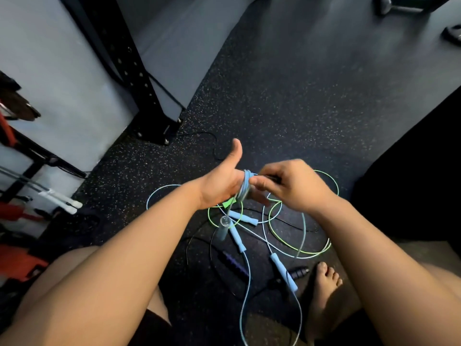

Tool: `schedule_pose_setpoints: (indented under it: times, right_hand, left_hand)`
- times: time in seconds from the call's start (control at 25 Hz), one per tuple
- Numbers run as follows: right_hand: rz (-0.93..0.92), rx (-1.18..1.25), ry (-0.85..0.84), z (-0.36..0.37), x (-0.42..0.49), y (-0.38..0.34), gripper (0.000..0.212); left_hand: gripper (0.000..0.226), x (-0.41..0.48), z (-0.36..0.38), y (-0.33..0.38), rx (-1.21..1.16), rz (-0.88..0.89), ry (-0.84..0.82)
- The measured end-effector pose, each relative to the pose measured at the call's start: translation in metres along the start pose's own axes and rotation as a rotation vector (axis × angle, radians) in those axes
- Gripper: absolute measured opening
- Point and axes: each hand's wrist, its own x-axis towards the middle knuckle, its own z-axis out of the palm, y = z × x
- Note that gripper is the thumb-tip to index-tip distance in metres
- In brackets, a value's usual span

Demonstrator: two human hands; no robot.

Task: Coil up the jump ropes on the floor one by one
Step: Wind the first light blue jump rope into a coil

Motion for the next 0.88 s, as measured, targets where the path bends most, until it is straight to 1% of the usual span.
schedule_pose_setpoints:
  times: [0.12, 0.2, 0.28, 0.32, 0.44, 0.56, 0.64, 0.76, 0.88]
  right_hand:
    - [0.168, -0.064, 0.114, -0.006, -0.001, 0.011, 0.061]
    - [0.238, 0.003, 0.147, -0.003, -0.003, 0.02, 0.068]
    - [0.286, 0.087, 0.126, 0.002, -0.004, 0.028, 0.079]
    - [0.306, 0.131, 0.101, 0.005, -0.006, 0.03, 0.081]
    - [0.328, 0.201, 0.023, 0.018, -0.009, 0.032, 0.072]
    - [0.334, 0.245, -0.025, 0.027, -0.007, 0.027, 0.053]
    - [0.349, 0.315, -0.06, 0.033, -0.005, 0.023, 0.048]
    - [0.366, 0.365, -0.224, 0.04, -0.003, 0.019, 0.046]
    - [0.392, 0.358, -0.424, 0.04, -0.002, 0.015, 0.039]
  left_hand:
    - [0.136, -0.004, 0.012, 0.002, 0.039, -0.06, -0.05]
    - [0.13, -0.009, 0.017, 0.011, -0.067, -0.041, -0.085]
    - [0.124, -0.013, 0.02, 0.018, -0.227, 0.019, -0.081]
    - [0.123, -0.014, 0.021, 0.021, -0.305, 0.051, -0.058]
    - [0.127, -0.015, 0.021, 0.021, -0.506, 0.158, -0.013]
    - [0.13, -0.013, 0.019, 0.017, -0.672, 0.256, 0.015]
    - [0.131, -0.013, 0.016, 0.016, -0.745, 0.317, 0.069]
    - [0.132, -0.013, 0.01, 0.016, -0.691, 0.388, 0.212]
    - [0.133, -0.014, 0.0, 0.016, -0.54, 0.432, 0.322]
